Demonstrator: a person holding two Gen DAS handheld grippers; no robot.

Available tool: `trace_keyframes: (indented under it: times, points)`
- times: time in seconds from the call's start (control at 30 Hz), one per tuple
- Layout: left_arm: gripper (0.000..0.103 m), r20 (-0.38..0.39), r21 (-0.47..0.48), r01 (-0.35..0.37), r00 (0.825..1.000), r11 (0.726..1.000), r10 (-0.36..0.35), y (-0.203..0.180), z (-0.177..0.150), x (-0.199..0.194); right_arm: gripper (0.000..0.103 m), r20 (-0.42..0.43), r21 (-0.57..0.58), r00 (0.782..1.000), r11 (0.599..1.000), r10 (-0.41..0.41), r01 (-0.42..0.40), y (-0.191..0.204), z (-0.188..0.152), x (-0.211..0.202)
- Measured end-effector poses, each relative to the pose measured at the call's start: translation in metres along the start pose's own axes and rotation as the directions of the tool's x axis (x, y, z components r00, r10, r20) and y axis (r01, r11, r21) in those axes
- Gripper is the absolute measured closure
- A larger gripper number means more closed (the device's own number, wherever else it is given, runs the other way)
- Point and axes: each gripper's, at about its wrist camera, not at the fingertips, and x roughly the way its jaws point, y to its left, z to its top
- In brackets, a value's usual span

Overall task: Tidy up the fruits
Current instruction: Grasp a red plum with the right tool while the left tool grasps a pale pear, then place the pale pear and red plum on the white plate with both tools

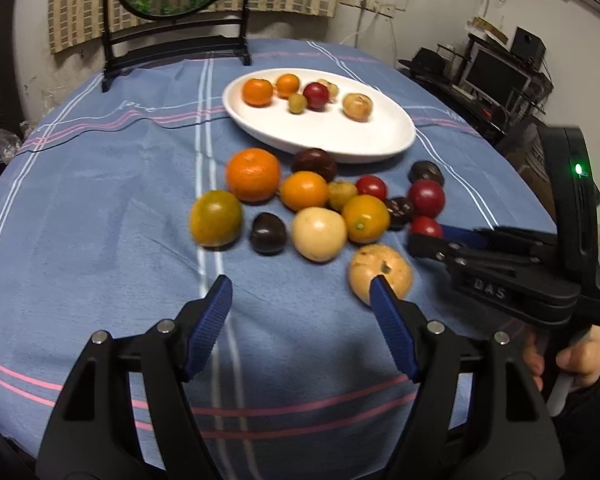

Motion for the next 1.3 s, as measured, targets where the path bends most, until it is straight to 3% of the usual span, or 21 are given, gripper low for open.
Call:
trace_keyframes:
  times: [0.37, 0.57, 0.63, 0.67, 0.7, 0.8, 1.3]
  points:
    - [0.029, -0.06, 0.054, 0.057, 0.997, 0.997, -0.054, -0.04, 0.002, 0.025, 0.074, 0.095, 0.069, 0.995, 0.998, -0.004, -0.002, -0.038, -0.018, -0.057]
    - [0.031, -0.078, 0.049, 0.017, 0.997, 0.999, -0.014, -0.052, 0.005, 0.044, 0.074, 0.084, 0.085, 0.996, 0.995, 0.04, -0.047, -0.049, -0.028, -0.056]
    - [0.038, -0.081, 0.047, 0.007, 0.997, 0.999, -0.003, -0.054, 0.006, 0.049, 0.074, 0.082, 0.087, 0.996, 0.995, 0.047, -0.054, -0.052, -0.03, -0.056]
    - [0.051, -0.089, 0.043, 0.006, 0.996, 0.999, -0.002, -0.055, 0.005, 0.052, 0.074, 0.081, 0.088, 0.995, 0.994, 0.05, -0.057, -0.054, -0.031, -0.056]
    - [0.057, -0.099, 0.041, -0.004, 0.995, 0.999, 0.008, -0.055, 0.005, 0.056, 0.074, 0.081, 0.089, 0.995, 0.994, 0.054, -0.061, -0.055, -0.033, -0.057]
    - [0.058, -0.083, 0.053, -0.028, 0.996, 0.998, 0.032, -0.06, 0.004, 0.056, 0.074, 0.081, 0.096, 0.995, 0.993, 0.057, -0.064, -0.057, -0.034, -0.058]
    - [0.058, -0.01, 0.003, 0.053, 0.999, 0.999, -0.053, -0.033, 0.011, 0.022, 0.074, 0.049, 0.051, 0.996, 0.996, 0.072, -0.074, -0.026, -0.021, -0.053]
